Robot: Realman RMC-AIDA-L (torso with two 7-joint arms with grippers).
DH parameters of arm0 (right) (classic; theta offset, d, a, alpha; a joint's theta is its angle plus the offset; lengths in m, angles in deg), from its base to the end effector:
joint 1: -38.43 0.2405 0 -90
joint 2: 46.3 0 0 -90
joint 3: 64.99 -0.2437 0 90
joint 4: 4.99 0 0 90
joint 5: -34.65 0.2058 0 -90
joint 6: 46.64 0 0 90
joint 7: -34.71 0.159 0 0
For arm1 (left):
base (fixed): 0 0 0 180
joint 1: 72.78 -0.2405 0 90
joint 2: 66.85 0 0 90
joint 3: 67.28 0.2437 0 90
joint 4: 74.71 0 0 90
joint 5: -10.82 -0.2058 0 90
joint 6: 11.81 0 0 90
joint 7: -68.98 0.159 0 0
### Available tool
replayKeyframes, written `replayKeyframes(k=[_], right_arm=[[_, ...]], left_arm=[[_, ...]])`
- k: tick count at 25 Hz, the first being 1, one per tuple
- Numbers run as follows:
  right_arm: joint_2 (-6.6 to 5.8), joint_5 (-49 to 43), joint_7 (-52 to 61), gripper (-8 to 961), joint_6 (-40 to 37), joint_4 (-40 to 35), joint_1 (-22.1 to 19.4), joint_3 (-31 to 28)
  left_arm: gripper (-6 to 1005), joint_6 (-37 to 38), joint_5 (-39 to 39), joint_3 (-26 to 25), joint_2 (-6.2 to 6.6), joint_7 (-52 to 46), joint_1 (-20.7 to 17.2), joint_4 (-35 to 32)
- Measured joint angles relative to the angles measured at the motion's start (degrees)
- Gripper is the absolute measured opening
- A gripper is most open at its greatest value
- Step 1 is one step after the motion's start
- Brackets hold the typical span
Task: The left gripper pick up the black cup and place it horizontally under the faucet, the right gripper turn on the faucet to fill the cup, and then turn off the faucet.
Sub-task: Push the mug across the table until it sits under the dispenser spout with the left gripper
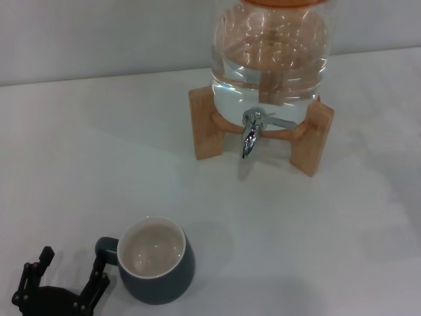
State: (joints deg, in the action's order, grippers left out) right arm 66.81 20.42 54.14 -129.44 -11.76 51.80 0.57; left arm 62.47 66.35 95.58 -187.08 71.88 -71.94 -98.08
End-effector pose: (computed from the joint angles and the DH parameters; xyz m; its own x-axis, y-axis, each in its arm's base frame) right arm 0.3760 0.2728 0.0994 0.7265 0.2182 -0.6516 -0.6708 0.0194 -0.7414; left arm -0.3087 0.1776 -0.0950 0.7048 0.1158 0.6999 0.6911 -0.3348 -0.6405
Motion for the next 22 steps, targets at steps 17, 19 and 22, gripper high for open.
replayKeyframes(k=[17, 19, 22], right_arm=[[0.01, -0.01, -0.51, 868, -0.07, 0.0, -0.01, 0.0], [0.01, -0.01, -0.7, 868, -0.03, 0.0, -0.01, 0.03], [0.01, -0.01, -0.89, 868, -0.01, 0.0, -0.01, 0.07]], left_arm=[[882, -1.12, -1.42, 0.0, 0.17, -0.88, 1.51, 0.35], [881, -1.12, -1.42, 0.0, 0.2, -0.88, 1.82, 0.44], [879, -1.21, -1.4, 0.0, 0.29, -0.88, 2.14, 0.53]])
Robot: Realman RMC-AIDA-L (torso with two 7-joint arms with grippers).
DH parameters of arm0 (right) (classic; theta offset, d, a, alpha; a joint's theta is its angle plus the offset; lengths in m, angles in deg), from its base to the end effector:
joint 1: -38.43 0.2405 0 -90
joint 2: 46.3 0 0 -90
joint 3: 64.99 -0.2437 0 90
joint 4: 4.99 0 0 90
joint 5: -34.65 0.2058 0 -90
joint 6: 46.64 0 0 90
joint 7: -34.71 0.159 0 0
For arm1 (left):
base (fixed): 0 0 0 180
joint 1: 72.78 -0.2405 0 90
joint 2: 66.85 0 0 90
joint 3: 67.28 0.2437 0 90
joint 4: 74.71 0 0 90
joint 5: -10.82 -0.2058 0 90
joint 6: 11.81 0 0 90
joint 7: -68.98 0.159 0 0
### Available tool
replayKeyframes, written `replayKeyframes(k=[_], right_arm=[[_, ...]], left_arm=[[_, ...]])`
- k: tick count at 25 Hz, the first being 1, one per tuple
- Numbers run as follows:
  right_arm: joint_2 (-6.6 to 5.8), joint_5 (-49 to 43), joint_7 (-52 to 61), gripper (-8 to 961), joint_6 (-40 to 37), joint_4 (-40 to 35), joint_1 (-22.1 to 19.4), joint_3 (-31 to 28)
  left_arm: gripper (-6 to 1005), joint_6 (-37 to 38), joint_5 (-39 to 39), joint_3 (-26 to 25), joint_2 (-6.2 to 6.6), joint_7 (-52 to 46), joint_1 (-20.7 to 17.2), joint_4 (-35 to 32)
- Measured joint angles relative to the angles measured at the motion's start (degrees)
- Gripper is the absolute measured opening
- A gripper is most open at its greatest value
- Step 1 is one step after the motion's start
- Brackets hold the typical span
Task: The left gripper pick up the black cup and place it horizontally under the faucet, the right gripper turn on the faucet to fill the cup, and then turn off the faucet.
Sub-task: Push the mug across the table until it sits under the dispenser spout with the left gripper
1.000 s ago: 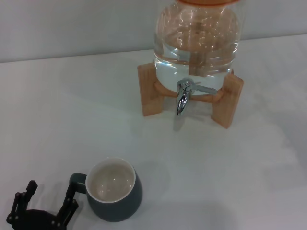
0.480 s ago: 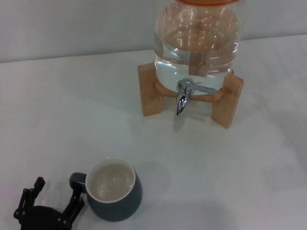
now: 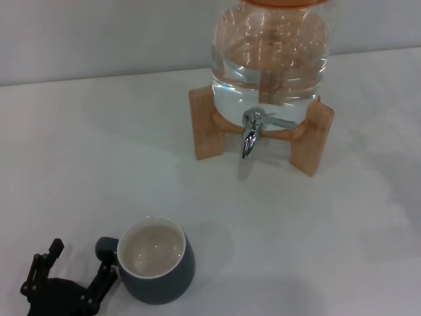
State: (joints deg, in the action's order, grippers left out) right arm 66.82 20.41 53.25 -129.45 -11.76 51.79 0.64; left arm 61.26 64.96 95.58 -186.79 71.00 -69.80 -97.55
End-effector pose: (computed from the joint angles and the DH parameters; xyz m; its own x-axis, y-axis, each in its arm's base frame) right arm 0.3758 0.2728 0.0991 0.7368 0.2175 -0.6402 -0.6594 0.0215 -0.7515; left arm -0.3055 0.1870 -0.0974 0.7162 0.1133 0.6887 0.6715 -0.3806 -0.6358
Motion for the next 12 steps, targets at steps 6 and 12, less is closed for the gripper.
replayKeyframes(k=[6, 12], right_arm=[[0.0, 0.0, -0.05, 868, 0.02, 0.0, 0.0, -0.07], [0.0, 0.0, -0.12, 868, 0.02, 0.0, 0.0, 0.18]], left_arm=[[875, -0.71, 0.09, 0.0, 0.06, 0.04, 0.82, 0.17], [871, -1.04, 0.21, 0.0, 0.06, -0.08, 1.5, 0.7]])
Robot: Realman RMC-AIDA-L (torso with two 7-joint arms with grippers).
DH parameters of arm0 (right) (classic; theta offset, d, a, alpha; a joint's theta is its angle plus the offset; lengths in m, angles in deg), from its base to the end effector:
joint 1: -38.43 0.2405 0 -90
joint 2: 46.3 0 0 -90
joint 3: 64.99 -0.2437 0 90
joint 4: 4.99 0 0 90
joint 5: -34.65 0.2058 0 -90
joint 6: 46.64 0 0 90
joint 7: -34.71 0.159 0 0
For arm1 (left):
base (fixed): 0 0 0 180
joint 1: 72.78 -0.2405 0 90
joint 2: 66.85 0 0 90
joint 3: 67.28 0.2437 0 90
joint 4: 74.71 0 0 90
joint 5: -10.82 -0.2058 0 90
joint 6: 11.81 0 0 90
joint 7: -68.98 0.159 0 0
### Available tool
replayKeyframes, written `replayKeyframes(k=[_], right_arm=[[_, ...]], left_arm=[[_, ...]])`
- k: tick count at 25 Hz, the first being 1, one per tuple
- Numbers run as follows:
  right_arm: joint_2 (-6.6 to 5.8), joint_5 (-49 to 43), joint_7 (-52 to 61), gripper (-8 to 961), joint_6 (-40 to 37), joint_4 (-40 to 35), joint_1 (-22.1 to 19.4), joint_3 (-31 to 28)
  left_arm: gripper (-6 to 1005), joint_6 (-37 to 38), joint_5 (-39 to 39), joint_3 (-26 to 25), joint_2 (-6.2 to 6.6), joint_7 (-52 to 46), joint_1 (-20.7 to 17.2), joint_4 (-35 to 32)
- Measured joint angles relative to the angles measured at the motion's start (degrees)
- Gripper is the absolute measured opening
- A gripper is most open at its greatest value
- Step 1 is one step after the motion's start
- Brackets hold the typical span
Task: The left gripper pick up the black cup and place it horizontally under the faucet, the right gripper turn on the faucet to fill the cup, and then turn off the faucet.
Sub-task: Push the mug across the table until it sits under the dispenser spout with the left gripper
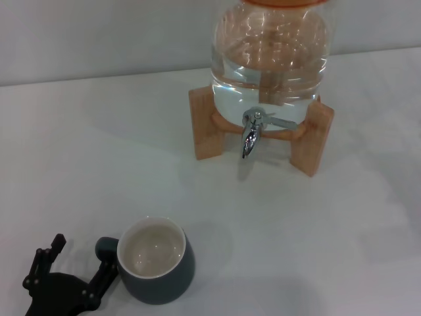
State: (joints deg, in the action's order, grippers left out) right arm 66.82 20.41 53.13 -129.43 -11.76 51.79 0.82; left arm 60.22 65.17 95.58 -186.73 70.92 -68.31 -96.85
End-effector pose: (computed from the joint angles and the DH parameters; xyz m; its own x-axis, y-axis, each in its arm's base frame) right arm 0.3757 0.2729 0.0986 0.7384 0.2162 -0.6388 -0.6573 0.0192 -0.7533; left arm -0.3064 0.1943 -0.0978 0.7293 0.1151 0.6744 0.6568 -0.3935 -0.6432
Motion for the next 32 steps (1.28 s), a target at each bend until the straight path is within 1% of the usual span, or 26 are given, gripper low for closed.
replayKeyframes(k=[16, 21, 27, 32], right_arm=[[-0.11, 0.0, -0.06, 868, 0.0, 0.0, 0.26, 0.04], [-0.18, 0.0, -0.06, 868, 0.08, 0.0, 0.41, 0.11], [-0.26, 0.0, -0.06, 868, 0.27, 0.0, 0.44, 0.11], [-0.27, 0.0, -0.06, 868, 0.27, 0.0, 0.49, 0.04]], left_arm=[[860, -0.33, -0.08, 0.0, 0.0, -0.44, 0.64, 0.08], [650, -0.4, -0.05, 0.0, 0.0, -0.44, 0.72, 0.08], [646, -0.99, -0.09, 0.0, 0.0, -0.44, 1.04, -0.1], [539, -1.02, -0.08, 0.0, 0.0, -0.44, 1.11, -0.31]])
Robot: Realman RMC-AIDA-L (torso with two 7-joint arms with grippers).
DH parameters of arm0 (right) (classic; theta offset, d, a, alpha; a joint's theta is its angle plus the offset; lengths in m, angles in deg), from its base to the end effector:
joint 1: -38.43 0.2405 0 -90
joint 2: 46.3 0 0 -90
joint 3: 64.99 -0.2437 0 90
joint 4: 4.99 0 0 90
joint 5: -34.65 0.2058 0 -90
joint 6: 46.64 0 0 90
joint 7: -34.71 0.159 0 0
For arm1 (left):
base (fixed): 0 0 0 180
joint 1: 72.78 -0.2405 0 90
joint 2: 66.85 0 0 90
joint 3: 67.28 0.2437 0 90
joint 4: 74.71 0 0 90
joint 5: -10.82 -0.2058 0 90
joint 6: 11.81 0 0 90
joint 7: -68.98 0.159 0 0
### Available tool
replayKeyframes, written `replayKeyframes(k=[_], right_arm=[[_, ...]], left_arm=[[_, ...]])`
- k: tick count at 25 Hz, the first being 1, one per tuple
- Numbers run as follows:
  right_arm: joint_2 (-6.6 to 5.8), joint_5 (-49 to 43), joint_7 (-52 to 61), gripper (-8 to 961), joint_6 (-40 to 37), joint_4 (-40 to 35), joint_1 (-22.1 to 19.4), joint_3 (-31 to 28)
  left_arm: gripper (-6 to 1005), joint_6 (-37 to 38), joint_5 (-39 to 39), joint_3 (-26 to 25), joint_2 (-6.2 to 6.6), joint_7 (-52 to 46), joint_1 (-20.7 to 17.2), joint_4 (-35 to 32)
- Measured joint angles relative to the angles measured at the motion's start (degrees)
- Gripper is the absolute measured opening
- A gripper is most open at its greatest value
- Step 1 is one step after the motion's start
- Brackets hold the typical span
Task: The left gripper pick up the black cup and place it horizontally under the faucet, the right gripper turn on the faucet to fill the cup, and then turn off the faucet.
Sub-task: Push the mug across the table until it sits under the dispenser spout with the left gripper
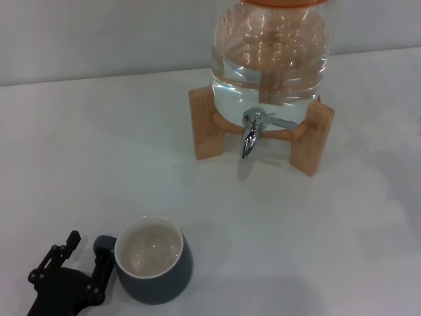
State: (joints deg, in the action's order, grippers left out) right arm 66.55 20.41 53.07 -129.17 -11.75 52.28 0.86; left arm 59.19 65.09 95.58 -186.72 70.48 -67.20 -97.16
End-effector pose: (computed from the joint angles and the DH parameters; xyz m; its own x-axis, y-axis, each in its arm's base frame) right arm 0.3746 0.2764 0.1002 0.7408 0.2187 -0.6351 -0.6534 0.0154 -0.7568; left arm -0.3032 0.1999 -0.1003 0.7271 0.1189 0.6761 0.6566 -0.4078 -0.6345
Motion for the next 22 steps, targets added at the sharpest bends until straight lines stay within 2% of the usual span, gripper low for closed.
replayKeyframes(k=[6, 20, 22], right_arm=[[0.0, 0.0, 0.0, 868, 0.0, 0.0, 0.08, -0.09], [0.0, 0.0, 0.01, 868, 0.13, -0.02, 0.5, -0.29], [0.0, 0.02, 0.01, 868, 0.14, -0.06, 0.61, -0.29]], left_arm=[[516, 0.0, -0.18, 0.01, 0.0, -0.01, 0.35, 0.0], [197, -0.02, -0.23, 0.0, 0.0, 0.0, 1.82, 0.3], [197, -0.04, -0.24, 0.0, 0.0, 0.0, 1.89, 0.33]])
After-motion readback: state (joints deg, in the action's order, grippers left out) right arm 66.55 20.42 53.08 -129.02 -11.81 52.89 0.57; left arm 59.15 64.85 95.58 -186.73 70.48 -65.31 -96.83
